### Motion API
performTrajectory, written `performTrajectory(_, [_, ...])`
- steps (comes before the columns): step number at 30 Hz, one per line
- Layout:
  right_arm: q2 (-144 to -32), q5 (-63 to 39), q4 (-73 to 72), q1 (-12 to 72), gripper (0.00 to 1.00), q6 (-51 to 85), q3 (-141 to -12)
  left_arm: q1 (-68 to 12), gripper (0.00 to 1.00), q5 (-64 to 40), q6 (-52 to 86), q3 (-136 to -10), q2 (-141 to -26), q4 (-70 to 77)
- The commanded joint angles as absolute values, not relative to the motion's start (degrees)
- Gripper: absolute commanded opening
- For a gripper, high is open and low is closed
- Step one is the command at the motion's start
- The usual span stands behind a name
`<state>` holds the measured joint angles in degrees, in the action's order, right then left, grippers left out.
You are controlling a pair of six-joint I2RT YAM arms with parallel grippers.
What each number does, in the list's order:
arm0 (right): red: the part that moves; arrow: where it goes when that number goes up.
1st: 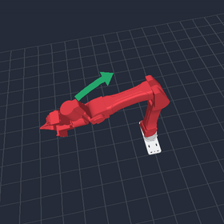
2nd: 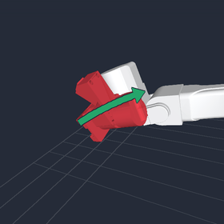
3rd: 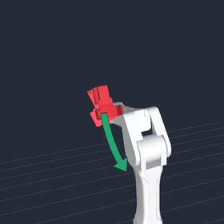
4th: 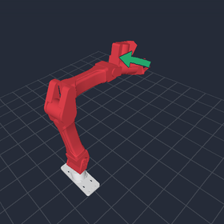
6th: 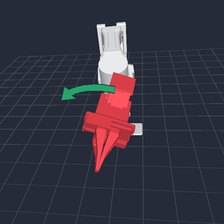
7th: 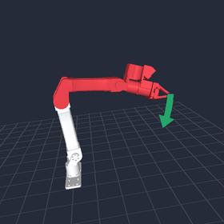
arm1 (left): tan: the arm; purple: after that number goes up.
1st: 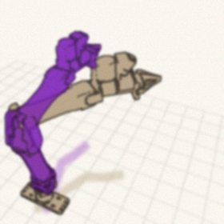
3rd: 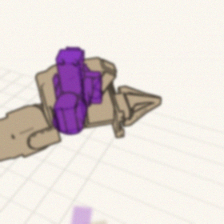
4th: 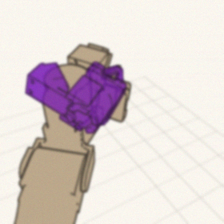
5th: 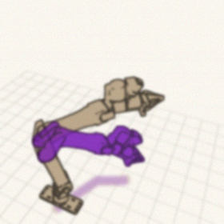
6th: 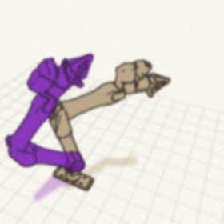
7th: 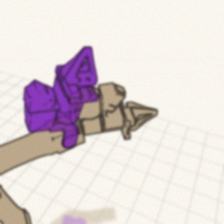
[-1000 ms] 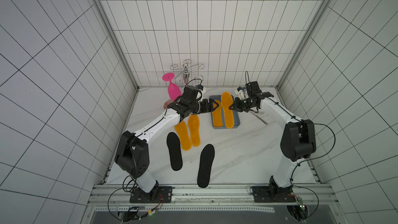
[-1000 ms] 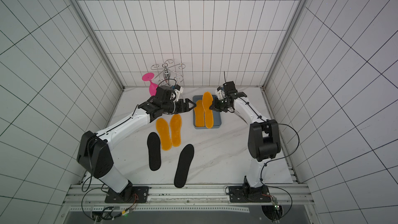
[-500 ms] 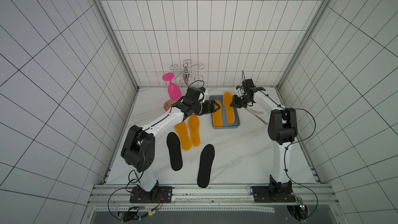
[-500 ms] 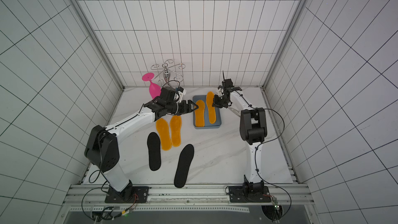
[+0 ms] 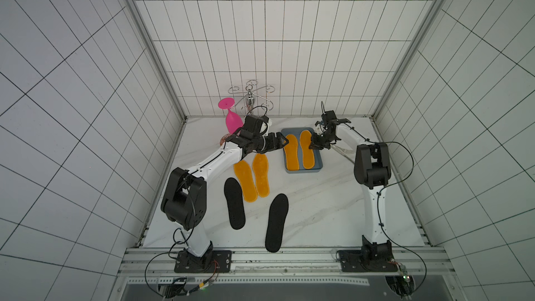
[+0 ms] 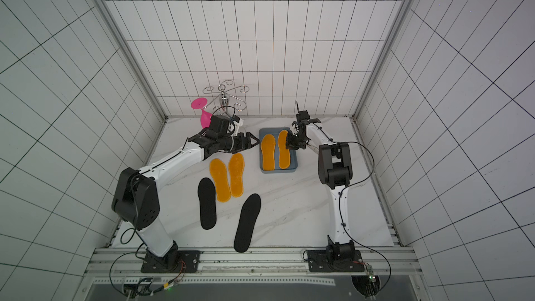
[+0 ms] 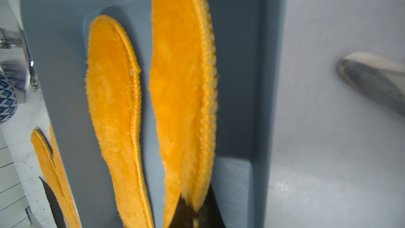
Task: Put the insoles into the storage box
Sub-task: Place the insole in the storage box.
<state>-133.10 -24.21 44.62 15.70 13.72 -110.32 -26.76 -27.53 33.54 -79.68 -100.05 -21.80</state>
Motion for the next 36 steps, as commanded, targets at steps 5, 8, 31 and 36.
performTrajectory(5, [-134.7, -20.9, 47.5, 16.1, 0.1, 11.9, -112.4, -26.5, 0.86, -29.0, 32.6, -79.5, -100.9, -22.1])
performTrajectory(8, [-134.6, -20.4, 47.7, 16.4, 0.14, 12.0, -112.5, -26.5, 0.86, -28.9, 32.3, -79.5, -101.0, -22.5])
performTrajectory(31, [-130.1, -12.2, 50.2, 18.4, 0.39, 13.5, -115.5, -24.6, 0.86, -27.7, 29.5, -79.2, -99.2, -26.2])
performTrajectory(36, [-127.0, -12.5, 49.2, 18.7, 0.42, 13.9, -115.7, -23.8, 0.86, -25.8, 26.5, -80.8, -98.6, -31.2])
